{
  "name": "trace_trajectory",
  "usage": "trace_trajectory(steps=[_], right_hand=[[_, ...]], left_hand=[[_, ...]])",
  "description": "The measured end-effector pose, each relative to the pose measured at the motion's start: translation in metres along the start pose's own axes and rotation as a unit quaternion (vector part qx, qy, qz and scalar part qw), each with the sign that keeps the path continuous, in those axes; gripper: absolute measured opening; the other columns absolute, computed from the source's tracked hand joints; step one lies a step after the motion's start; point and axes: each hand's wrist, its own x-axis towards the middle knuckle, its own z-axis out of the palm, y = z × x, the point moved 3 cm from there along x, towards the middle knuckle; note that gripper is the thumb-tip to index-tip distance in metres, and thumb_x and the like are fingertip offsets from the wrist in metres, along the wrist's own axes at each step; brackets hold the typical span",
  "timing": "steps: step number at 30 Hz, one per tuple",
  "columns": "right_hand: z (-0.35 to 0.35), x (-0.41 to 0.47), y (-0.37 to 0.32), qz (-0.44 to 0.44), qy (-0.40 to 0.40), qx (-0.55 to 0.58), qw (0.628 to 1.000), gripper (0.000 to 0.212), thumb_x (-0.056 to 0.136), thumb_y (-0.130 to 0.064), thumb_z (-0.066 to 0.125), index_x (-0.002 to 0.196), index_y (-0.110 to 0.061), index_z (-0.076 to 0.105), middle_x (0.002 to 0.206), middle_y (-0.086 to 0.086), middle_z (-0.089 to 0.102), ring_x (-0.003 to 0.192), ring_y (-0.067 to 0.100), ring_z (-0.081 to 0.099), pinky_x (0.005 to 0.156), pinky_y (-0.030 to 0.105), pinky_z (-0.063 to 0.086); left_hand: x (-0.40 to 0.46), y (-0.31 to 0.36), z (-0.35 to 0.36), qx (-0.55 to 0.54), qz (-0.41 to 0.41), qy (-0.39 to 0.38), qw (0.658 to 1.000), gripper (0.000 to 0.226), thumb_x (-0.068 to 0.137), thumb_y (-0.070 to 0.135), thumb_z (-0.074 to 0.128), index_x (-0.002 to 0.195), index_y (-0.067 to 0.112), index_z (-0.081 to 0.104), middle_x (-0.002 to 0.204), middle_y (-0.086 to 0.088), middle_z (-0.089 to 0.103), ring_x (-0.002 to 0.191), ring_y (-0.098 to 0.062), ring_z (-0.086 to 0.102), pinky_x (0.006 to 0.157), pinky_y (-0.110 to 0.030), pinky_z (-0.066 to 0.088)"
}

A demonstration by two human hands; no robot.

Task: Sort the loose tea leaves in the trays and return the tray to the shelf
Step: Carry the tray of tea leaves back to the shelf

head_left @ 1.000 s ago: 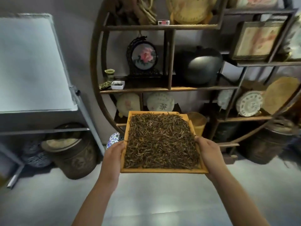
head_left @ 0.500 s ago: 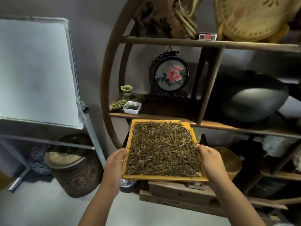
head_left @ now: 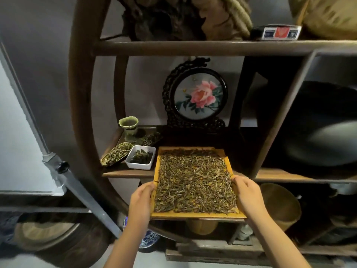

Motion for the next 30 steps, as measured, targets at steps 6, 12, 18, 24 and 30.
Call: trace_trajectory(steps=[6, 12, 18, 24, 30], right_hand=[[0.018, 0.026, 0.008, -0.005, 0.043, -0.038, 0.998, 0.031, 0.096, -0.013, 0.047, 0.079, 0.008, 0.062, 0.077, 0.018, 0.062, 0.085, 0.025, 0.053, 0.075, 0.029, 0.048], [0.017, 0.036, 0.014, -0.001, 0.062, -0.051, 0.997, 0.030, 0.095, -0.011, 0.048, 0.072, -0.018, 0.066, 0.079, -0.007, 0.064, 0.075, 0.007, 0.055, 0.064, 0.014, 0.044], [0.017, 0.037, 0.023, 0.043, 0.077, -0.045, 0.995, 0.021, 0.094, -0.016, 0.051, 0.082, -0.013, 0.069, 0.080, 0.000, 0.065, 0.074, 0.011, 0.056, 0.064, 0.027, 0.043], [0.016, 0.044, 0.032, 0.068, 0.083, -0.047, 0.993, 0.016, 0.093, -0.016, 0.053, 0.088, -0.007, 0.065, 0.079, 0.004, 0.063, 0.069, 0.011, 0.052, 0.059, 0.026, 0.041], [0.013, 0.050, 0.032, 0.090, 0.080, -0.029, 0.992, 0.019, 0.093, -0.020, 0.052, 0.093, -0.007, 0.065, 0.085, 0.010, 0.063, 0.078, 0.018, 0.054, 0.064, 0.031, 0.042]], left_hand=[[0.045, -0.005, 0.002, 0.034, 0.019, 0.002, 0.999, 0.021, 0.095, 0.012, 0.054, 0.086, 0.011, 0.074, 0.092, -0.014, 0.074, 0.099, -0.036, 0.065, 0.098, -0.054, 0.046], [0.060, -0.012, 0.008, 0.045, 0.018, -0.005, 0.999, 0.033, 0.095, 0.011, 0.055, 0.073, 0.025, 0.076, 0.077, 0.000, 0.075, 0.091, -0.029, 0.067, 0.087, -0.045, 0.049], [0.064, -0.019, 0.011, 0.045, 0.003, -0.012, 0.999, 0.028, 0.095, 0.016, 0.056, 0.077, 0.023, 0.076, 0.081, -0.003, 0.075, 0.092, -0.030, 0.067, 0.088, -0.046, 0.050], [0.065, -0.023, 0.013, 0.049, 0.001, -0.020, 0.999, 0.024, 0.096, 0.021, 0.056, 0.083, 0.022, 0.076, 0.082, 0.000, 0.075, 0.087, -0.025, 0.067, 0.083, -0.044, 0.053], [0.067, -0.021, 0.025, 0.047, -0.002, -0.012, 0.999, 0.024, 0.095, 0.020, 0.057, 0.078, 0.023, 0.073, 0.067, 0.010, 0.068, 0.070, -0.013, 0.059, 0.064, -0.027, 0.042]])
